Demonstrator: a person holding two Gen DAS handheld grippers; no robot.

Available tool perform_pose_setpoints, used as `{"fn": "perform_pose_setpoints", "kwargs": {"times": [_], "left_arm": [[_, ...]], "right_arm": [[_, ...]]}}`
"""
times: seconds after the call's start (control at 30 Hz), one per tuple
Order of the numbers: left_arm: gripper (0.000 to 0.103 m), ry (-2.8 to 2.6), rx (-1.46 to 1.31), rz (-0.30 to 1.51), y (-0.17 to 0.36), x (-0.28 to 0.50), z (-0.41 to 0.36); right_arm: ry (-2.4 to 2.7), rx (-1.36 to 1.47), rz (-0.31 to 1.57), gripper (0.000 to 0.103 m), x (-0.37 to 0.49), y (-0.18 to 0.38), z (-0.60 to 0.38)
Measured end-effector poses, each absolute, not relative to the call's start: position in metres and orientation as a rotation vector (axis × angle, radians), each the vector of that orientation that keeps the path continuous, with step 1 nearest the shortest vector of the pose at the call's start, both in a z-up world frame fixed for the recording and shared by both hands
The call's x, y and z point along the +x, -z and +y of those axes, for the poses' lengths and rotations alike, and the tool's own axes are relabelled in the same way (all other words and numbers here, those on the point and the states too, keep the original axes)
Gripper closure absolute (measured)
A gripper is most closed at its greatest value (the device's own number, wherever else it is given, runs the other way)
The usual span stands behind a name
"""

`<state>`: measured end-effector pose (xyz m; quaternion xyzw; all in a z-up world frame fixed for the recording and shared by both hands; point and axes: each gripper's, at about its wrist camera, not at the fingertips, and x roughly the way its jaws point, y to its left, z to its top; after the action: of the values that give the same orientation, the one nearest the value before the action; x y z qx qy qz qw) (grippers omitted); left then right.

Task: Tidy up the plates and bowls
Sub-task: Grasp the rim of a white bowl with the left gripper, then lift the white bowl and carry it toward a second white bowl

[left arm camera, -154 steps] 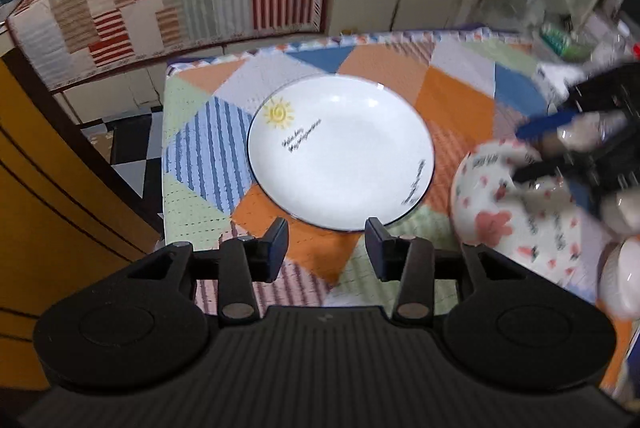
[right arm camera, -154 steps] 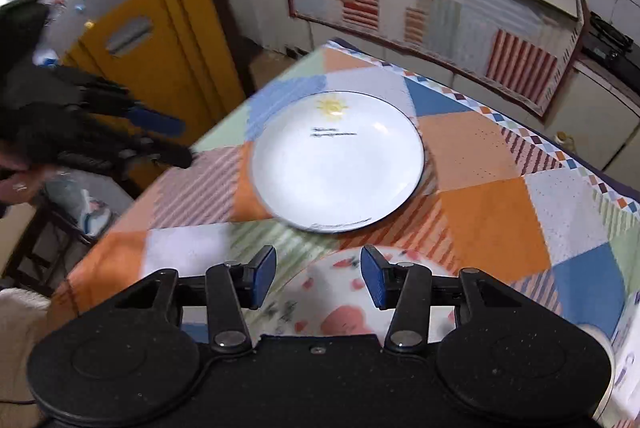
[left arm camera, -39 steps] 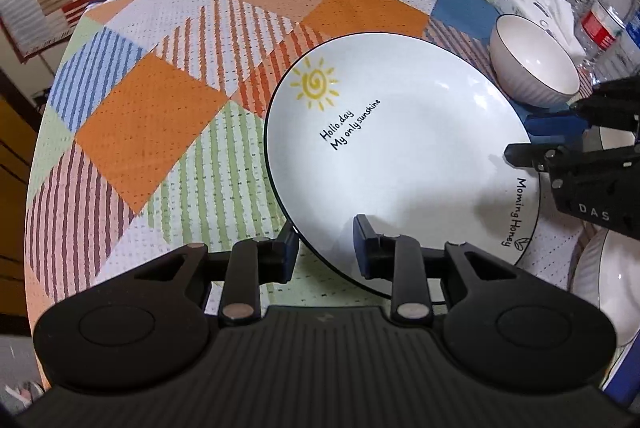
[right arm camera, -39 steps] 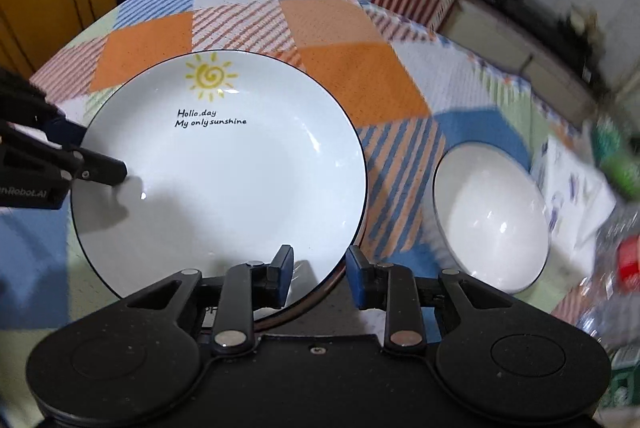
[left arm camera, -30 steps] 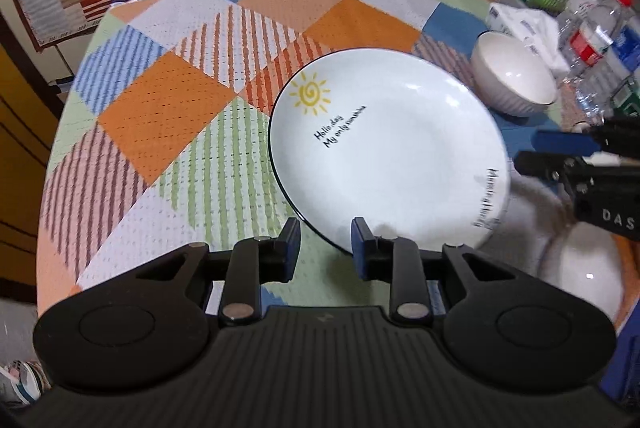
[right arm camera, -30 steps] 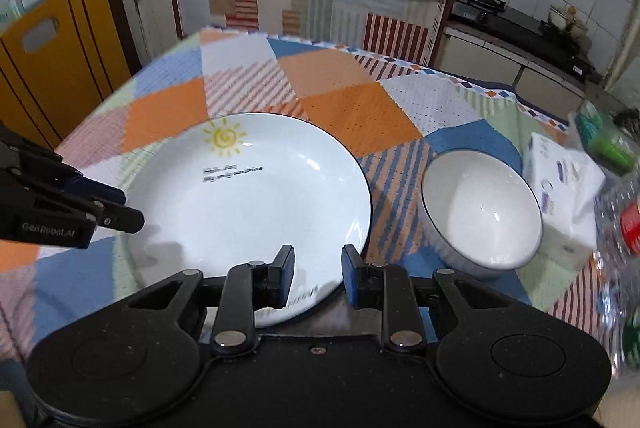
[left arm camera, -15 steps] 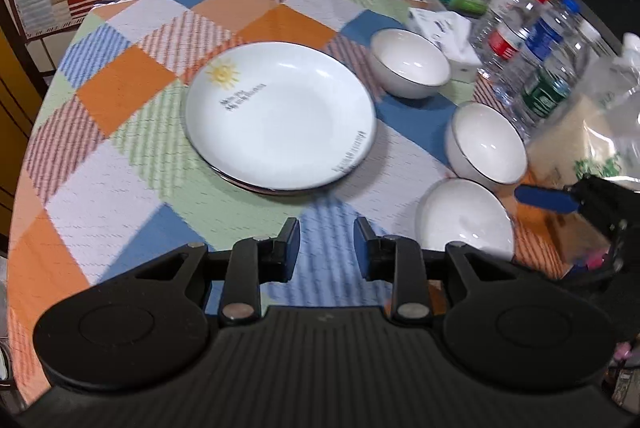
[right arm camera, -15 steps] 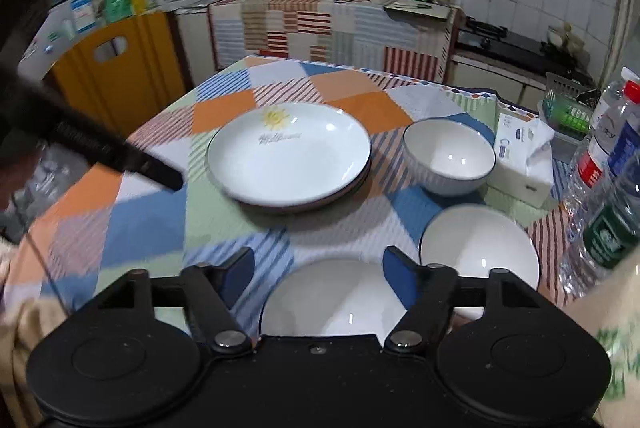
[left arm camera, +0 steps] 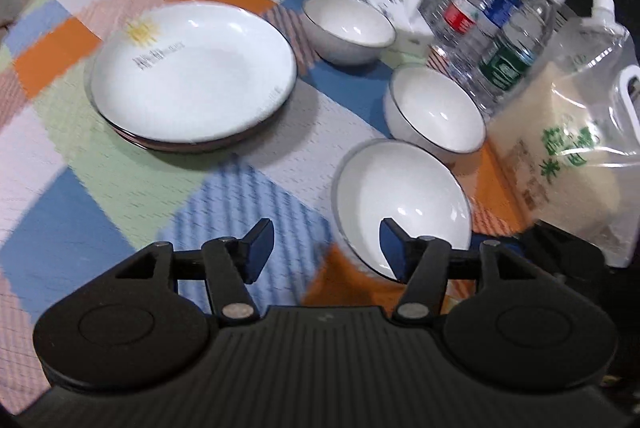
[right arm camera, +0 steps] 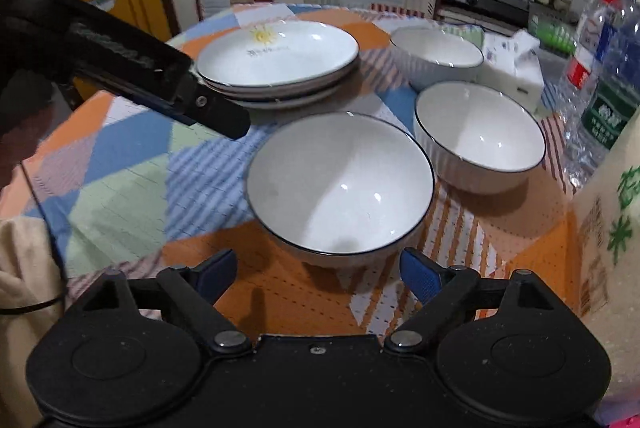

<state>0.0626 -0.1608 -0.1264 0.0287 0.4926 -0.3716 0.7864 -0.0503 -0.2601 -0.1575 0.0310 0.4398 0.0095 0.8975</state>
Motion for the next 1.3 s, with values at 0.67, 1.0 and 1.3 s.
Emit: {"fn": "perform_pose_setpoints", "kwargs": {"times": [0.67,1.0,1.3], "left_arm": [[0.087,0.838,0.064,1.1,0.132,0.073,-0.154],[0.087,0.712,0.066,1.108,0.106,0.085,-0.094],[0.087,0.624,0.069,1.149,0.124,0.093,-0.062]], "right_arm": [[-0.011,0.05,0.82,0.009,-0.021,0.184,-0.245],[-0.15,0.028,0.723,0.009,-0.004,0.166,-0.2],[-0.247,-0.027,0.731,0.009,0.017,0.178,-0.17]]}}
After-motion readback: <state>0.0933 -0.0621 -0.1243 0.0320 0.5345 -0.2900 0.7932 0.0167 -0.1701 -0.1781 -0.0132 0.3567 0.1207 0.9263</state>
